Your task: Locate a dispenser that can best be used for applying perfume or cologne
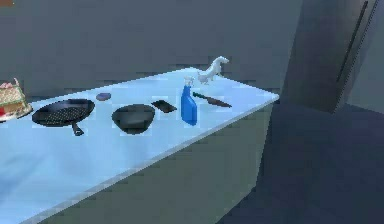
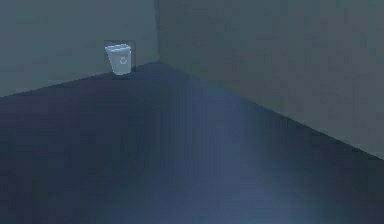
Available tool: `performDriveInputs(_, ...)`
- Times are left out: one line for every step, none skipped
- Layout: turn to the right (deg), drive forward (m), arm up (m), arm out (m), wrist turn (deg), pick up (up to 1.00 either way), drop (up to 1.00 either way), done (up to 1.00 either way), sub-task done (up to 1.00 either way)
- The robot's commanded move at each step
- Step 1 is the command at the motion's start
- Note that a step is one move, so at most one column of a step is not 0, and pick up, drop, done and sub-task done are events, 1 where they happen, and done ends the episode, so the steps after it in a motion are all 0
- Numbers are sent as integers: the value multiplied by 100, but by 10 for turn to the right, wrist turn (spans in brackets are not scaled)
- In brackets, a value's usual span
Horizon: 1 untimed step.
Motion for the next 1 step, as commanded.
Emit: performDriveInputs(0,0,0,0,0,0,0,100,0)
